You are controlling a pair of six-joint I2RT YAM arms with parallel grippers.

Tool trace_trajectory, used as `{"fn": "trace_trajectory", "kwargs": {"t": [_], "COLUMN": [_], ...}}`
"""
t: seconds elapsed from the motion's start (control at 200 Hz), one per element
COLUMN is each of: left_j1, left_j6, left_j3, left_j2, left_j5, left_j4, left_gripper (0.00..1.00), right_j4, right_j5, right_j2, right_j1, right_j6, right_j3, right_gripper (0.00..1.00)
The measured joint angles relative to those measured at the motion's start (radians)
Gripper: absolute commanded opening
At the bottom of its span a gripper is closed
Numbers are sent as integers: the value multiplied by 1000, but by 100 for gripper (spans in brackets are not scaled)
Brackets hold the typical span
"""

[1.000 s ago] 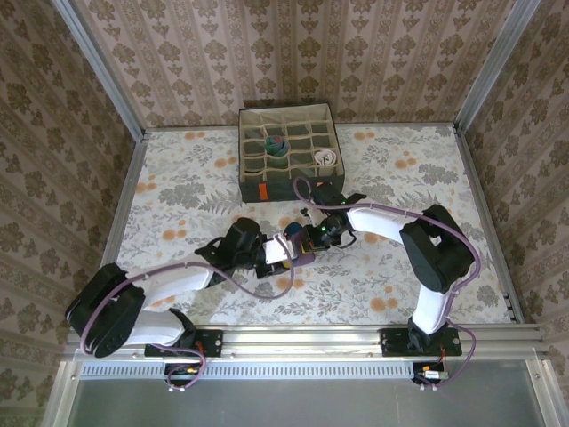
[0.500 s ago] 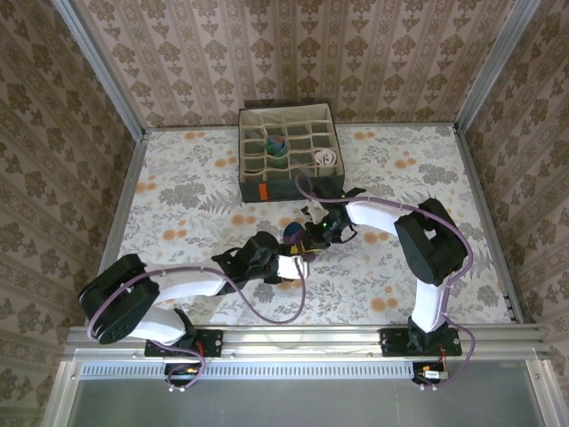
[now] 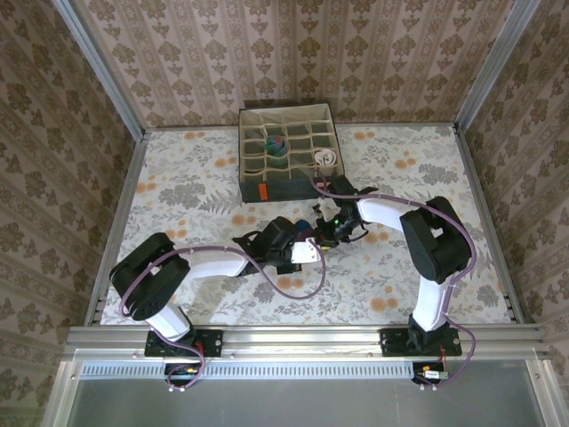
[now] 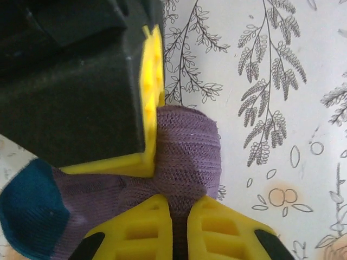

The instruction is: Roll the socks

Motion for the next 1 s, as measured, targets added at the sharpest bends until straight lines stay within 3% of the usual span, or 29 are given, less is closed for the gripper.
{"fn": "trace_trajectory", "kwargs": {"t": [0.21, 0.54, 0.77, 1.0], "left_j1": [99, 222, 268, 277], "left_j6": [-105, -234, -269, -278], "left_j3": [50, 188, 298, 325], "left_j2": [38, 172, 278, 310], "left_j5": [232, 511, 658, 714], "left_j4": [-69, -199, -307, -340], "left_gripper": [0, 0, 0, 1], "right_j4": [38, 190, 297, 372], "right_j5": [14, 117, 127, 130], "right_j2": [-130, -431, -393, -266], "right_j1": [0, 0, 7, 33], "right_j6": [16, 27, 39, 60], "right_j3": [-102, -295, -329, -323], "right_gripper": [48, 52, 54, 53]}}
